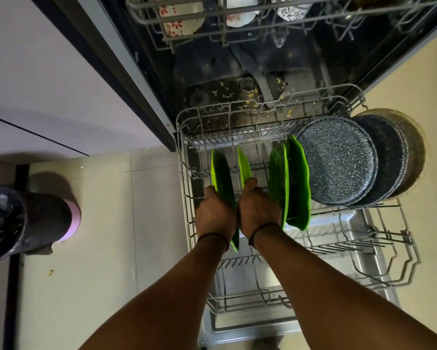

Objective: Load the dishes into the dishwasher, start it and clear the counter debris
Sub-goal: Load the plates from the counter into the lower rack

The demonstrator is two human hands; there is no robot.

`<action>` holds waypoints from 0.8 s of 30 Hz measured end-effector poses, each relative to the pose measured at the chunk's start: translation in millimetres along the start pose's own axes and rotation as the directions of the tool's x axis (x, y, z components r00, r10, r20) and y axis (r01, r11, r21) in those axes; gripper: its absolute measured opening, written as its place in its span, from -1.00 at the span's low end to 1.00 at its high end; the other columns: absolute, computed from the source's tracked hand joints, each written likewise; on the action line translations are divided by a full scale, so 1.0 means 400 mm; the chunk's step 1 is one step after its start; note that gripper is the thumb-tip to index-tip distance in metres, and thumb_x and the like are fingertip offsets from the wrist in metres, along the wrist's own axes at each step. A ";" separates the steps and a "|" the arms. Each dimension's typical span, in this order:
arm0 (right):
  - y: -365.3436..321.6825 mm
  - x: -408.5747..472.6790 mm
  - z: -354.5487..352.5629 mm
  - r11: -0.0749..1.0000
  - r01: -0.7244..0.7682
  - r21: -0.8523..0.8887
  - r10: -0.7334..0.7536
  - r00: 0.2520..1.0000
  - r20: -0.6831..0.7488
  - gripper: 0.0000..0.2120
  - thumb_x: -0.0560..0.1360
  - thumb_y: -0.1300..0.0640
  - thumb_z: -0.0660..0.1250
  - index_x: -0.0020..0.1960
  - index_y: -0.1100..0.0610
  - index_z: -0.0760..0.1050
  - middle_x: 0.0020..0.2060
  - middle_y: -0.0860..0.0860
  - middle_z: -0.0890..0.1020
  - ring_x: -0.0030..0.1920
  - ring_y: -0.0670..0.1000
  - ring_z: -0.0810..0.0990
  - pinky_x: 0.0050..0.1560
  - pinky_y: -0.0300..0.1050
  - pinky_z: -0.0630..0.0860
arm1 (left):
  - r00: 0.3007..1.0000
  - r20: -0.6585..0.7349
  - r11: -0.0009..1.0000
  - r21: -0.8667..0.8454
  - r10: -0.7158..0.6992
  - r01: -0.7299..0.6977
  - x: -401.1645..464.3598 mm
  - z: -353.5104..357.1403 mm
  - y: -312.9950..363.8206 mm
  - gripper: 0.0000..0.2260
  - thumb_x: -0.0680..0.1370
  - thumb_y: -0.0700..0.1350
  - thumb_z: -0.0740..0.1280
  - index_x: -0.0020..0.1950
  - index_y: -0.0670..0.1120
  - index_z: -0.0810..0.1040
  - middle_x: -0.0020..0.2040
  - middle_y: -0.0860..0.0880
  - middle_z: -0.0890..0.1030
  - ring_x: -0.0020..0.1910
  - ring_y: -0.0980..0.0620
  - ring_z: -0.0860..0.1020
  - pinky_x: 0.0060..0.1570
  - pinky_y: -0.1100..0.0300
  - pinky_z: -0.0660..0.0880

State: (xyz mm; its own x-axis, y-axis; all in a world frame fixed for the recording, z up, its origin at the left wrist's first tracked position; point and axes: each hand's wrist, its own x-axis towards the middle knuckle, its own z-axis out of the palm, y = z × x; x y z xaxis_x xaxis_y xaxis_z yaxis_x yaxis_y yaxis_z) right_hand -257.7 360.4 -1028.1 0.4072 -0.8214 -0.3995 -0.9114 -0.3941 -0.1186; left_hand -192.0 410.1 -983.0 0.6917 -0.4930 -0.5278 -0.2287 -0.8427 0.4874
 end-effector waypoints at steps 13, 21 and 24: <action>0.018 -0.017 0.032 0.995 -0.037 0.093 0.035 0.999 0.023 -0.72 0.59 0.11 0.11 0.25 0.21 0.24 0.07 0.13 0.60 0.10 0.21 0.58 -0.03 0.01 0.49 | 1.000 0.012 0.997 0.071 0.000 -0.001 0.008 0.005 -0.020 -0.81 0.61 -0.10 0.18 0.16 -0.17 0.41 0.07 -0.21 0.60 0.05 -0.23 0.58 -0.08 0.04 0.46; 0.030 -0.019 0.057 0.987 -0.038 0.156 0.033 0.999 0.032 -0.72 0.57 0.03 0.14 0.20 0.17 0.27 0.06 0.14 0.61 0.11 0.22 0.57 -0.01 0.00 0.47 | 0.999 0.043 0.998 0.060 -0.020 0.018 0.026 0.017 -0.024 -0.82 0.59 -0.07 0.22 0.13 -0.13 0.42 0.08 -0.19 0.61 0.05 -0.22 0.59 -0.01 -0.04 0.54; 0.034 -0.004 0.052 0.984 -0.011 0.177 0.009 1.000 0.010 -0.72 0.56 0.06 0.12 0.20 0.19 0.27 0.06 0.17 0.60 0.09 0.23 0.57 -0.02 0.00 0.45 | 0.998 0.061 0.999 0.045 -0.011 0.009 0.053 0.022 -0.007 -0.81 0.60 -0.09 0.19 0.15 -0.14 0.42 0.11 -0.20 0.60 0.09 -0.24 0.56 -0.01 0.00 0.48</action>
State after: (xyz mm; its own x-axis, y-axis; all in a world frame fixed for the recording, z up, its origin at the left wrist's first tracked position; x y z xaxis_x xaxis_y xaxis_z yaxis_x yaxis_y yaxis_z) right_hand -271.9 364.9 -1047.9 0.3983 -0.8206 -0.4098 -0.9119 -0.3062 -0.2731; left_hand -182.7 400.1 -1001.6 0.6509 -0.4957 -0.5750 -0.2533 -0.8558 0.4510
